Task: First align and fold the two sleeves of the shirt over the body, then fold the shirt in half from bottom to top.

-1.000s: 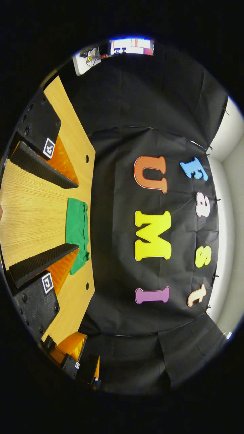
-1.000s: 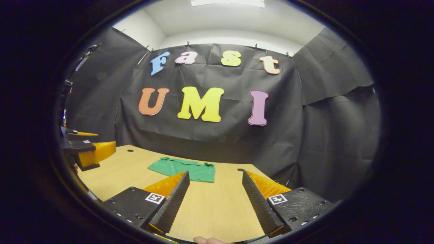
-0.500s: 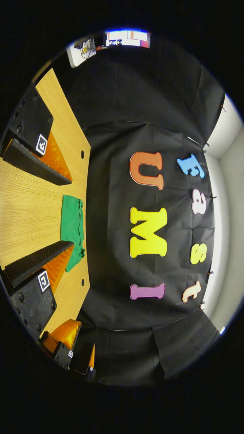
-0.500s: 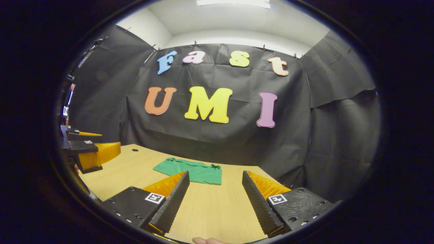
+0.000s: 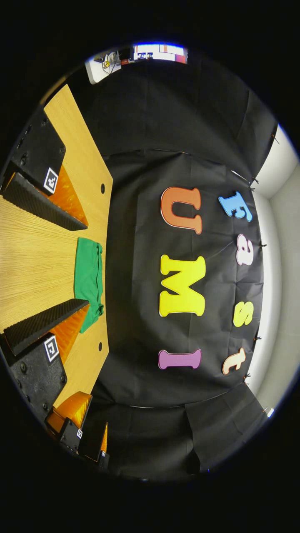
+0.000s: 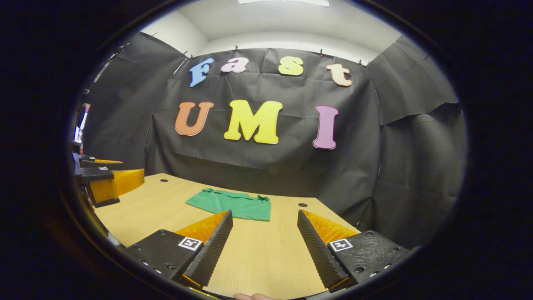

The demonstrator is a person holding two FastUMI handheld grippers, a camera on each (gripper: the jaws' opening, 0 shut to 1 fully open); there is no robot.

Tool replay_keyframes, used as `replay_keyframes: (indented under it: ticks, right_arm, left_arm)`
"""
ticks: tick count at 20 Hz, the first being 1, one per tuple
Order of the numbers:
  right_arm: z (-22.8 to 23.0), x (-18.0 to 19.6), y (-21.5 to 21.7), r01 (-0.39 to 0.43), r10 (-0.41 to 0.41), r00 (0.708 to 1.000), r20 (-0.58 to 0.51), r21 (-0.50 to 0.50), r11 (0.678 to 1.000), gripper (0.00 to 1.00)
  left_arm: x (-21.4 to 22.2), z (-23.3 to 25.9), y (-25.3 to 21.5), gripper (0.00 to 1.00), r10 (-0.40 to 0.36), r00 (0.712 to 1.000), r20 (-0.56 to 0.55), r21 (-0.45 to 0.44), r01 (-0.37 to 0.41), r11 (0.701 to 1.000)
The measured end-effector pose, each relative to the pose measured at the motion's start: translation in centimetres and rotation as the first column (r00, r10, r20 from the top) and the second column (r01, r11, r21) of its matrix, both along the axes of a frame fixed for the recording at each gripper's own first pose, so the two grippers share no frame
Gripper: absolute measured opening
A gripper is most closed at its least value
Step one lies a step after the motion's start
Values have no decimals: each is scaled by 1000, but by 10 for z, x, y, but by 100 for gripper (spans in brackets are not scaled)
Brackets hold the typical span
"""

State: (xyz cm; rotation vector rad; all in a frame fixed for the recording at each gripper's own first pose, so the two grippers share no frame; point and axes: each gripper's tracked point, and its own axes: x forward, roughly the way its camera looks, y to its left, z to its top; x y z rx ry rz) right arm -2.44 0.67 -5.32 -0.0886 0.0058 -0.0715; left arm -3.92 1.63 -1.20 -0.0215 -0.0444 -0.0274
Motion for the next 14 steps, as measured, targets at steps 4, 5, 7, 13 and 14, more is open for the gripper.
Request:
replay_keyframes:
  ticks: [4, 5, 7, 13, 14]
  right_arm:
    - [1, -3, 3, -9, 9, 1000, 10, -3, 1000, 95]
    - [1, -3, 3, -10, 10, 1000, 9, -7, 1000, 97]
    - [-1, -2, 3, -10, 10, 1000, 7, -10, 1000, 96]
    - [-6, -2, 0, -15, 15, 1000, -3, -12, 1000, 95]
    - [-7, -2, 0, -16, 16, 1000, -6, -11, 1000, 97]
  left_arm:
    - [1, -4, 2, 100, 4, 1000, -12, -7, -4, 1000]
    - [1, -3, 3, 100, 7, 1000, -13, -7, -7, 1000]
    - [2, -4, 3, 100, 9, 1000, -13, -4, -9, 1000]
    - [3, -7, -1, 100, 2, 1000, -19, 0, -2, 1000]
    - [3, -8, -1, 100, 3, 1000, -20, 1, -3, 1000]
